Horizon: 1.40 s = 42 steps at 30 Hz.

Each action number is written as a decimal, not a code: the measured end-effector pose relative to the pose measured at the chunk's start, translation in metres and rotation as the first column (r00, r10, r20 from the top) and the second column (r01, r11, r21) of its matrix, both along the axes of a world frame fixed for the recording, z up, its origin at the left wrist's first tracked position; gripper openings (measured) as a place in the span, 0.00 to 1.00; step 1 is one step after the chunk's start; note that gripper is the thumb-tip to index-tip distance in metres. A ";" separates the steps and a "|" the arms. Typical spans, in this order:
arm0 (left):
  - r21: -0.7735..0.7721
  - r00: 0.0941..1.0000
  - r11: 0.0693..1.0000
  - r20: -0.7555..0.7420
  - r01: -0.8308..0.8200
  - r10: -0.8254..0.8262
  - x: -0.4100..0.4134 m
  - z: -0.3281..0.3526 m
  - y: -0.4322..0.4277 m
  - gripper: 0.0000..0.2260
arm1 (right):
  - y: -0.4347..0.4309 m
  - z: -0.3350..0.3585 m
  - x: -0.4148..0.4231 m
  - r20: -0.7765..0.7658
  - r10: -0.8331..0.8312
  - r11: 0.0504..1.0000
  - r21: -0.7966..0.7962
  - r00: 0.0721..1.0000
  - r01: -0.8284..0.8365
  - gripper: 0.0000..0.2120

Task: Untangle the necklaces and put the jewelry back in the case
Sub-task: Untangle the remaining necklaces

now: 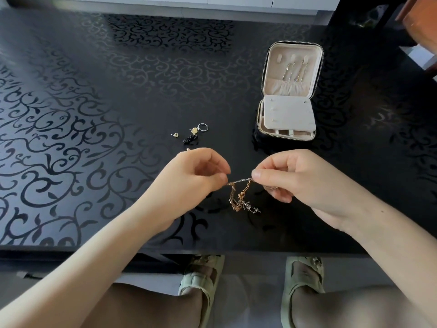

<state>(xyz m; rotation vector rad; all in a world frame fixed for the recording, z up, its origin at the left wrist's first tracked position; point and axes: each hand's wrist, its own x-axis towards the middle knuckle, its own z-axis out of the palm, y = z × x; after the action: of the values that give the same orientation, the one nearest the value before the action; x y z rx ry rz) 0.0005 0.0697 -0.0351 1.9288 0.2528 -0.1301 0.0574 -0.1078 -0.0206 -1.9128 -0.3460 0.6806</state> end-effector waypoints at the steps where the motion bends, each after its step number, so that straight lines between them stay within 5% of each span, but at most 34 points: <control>1: 0.016 1.000 1.000 0.001 0.027 -0.027 0.000 0.001 0.000 0.07 | 0.000 -0.001 0.001 -0.003 -0.010 1.000 -0.001 1.000 0.010 0.08; 11: -0.082 0.991 0.992 -0.088 0.095 -0.102 0.000 0.004 0.000 0.03 | 0.004 -0.005 0.005 0.008 -0.039 0.999 0.037 0.999 0.039 0.08; 27: -0.274 0.977 0.950 -0.190 -0.149 0.098 0.010 -0.006 0.002 0.01 | 0.027 -0.024 0.008 0.528 0.059 0.982 -0.182 0.847 0.045 0.05; 42: -0.239 0.980 0.962 -0.176 -0.131 0.090 0.009 -0.007 0.006 0.03 | 0.031 -0.024 0.003 0.425 0.072 0.988 -0.154 0.902 -0.006 0.04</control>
<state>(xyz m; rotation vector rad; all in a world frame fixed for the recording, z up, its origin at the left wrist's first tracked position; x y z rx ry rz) 0.0099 0.0757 -0.0421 1.6513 0.4329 -0.2354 0.0599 -0.0769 -0.0444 -2.2022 -0.6265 0.3066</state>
